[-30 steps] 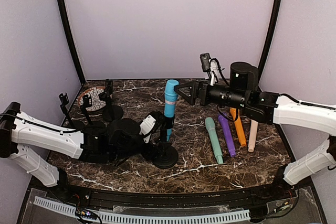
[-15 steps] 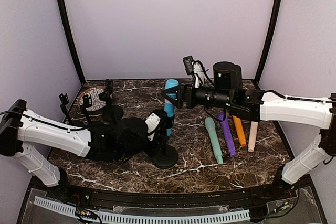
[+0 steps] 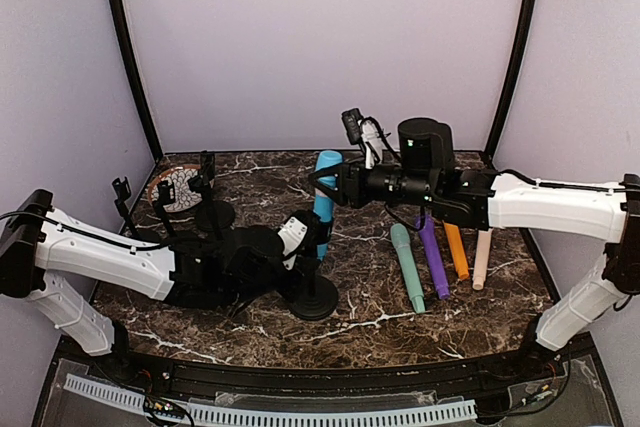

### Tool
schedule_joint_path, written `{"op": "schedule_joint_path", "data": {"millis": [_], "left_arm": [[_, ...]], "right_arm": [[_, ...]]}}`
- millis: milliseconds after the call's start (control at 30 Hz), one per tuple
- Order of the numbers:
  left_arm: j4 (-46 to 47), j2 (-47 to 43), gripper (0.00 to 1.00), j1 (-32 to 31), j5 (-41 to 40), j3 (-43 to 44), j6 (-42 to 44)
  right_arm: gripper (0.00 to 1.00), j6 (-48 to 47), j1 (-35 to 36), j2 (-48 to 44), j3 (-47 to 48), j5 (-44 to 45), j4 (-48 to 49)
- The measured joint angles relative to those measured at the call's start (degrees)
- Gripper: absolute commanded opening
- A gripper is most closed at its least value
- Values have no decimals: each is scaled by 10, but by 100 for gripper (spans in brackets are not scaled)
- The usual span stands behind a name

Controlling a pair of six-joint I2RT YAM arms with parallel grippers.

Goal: Remove the microphone from the stand

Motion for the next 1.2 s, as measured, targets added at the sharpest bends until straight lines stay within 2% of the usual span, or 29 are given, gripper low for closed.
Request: {"op": "schedule_joint_path", "data": {"millis": [100, 267, 500, 733, 1000, 1200], "left_arm": [[2, 0, 0, 0, 0, -2, -2], [23, -10, 0, 2, 12, -21, -2], [44, -62, 0, 17, 95, -71, 36], [42, -76, 0, 28, 180, -77, 76], [43, -69, 0, 31, 189, -71, 94], [54, -55, 0, 32, 155, -64, 87]], "right_arm": [[15, -2, 0, 0, 0, 0, 0], [8, -15, 0, -2, 0, -12, -2], [6, -43, -4, -19, -1, -71, -28], [7, -57, -17, -33, -13, -148, -24], [7, -27, -13, -49, -16, -74, -50], [8, 24, -8, -51, 9, 3, -103]]}}
